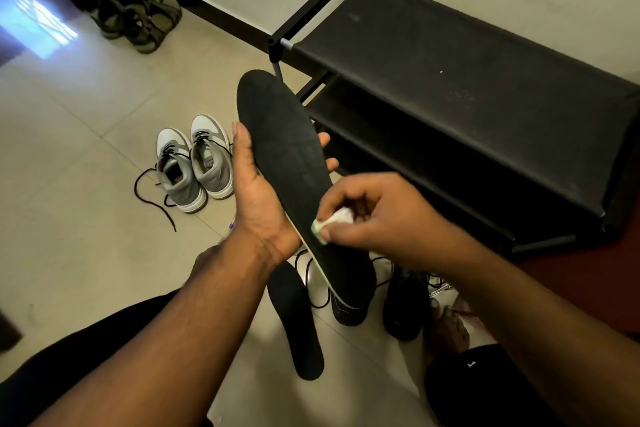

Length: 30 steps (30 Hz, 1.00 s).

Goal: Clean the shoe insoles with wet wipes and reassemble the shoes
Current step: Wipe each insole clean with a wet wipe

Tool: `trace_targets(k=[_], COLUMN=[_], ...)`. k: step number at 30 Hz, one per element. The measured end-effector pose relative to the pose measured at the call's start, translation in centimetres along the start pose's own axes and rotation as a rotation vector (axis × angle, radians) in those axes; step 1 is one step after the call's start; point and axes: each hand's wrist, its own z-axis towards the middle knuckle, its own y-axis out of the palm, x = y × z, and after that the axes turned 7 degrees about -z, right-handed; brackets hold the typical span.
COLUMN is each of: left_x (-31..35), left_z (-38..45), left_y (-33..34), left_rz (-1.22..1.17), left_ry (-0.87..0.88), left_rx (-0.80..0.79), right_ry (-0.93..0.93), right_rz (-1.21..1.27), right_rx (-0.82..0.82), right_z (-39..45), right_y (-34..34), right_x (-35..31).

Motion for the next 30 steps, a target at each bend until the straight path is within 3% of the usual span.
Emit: trace_targets(k=[3, 8, 11, 14, 17, 24, 27, 30], left_x=[-0.6, -0.8, -0.9, -0.9, -1.3, -1.1, -0.9, -0.8], left_z=[0.0, 0.2, 0.2, 0.3, 0.4, 0.4, 0.4, 0.5], left_y=[-0.1, -0.3, -0.2, -0.2, -0.4, -0.5, -0.4, -0.6], left_rz=[0.007, 0.029, 0.014, 0.009, 0.012, -0.036, -0.025, -0.056], left_ry=[-0.011, -0.033, -0.028, -0.012, -0.017, -0.036, -0.016, -0.033], left_rx=[0.007, -0.032, -0.034, -0.020, -0.010, 0.011, 0.011, -0.003], right_ry=[-0.105, 0.040, 0.024, -0.029, -0.068, 0.108, 0.070, -0.009], right_rz=[-0.244, -0.327, -0.245, -0.127, -0.250, -0.554, -0.373, -0.159], right_rx=[0.055, 0.212, 0.246, 0.153, 0.096, 0.287, 0.329, 0.230], right_z=[-0.3, 0.5, 0.4, -0.3, -0.4, 0.6, 0.5, -0.2], right_y=[1.2, -0.2, -0.6, -0.1, 0.9, -1.0, -1.8, -1.2], right_x=[0.0, 1.6, 1.1, -0.1, 0.1, 2.4, 1.7, 0.2])
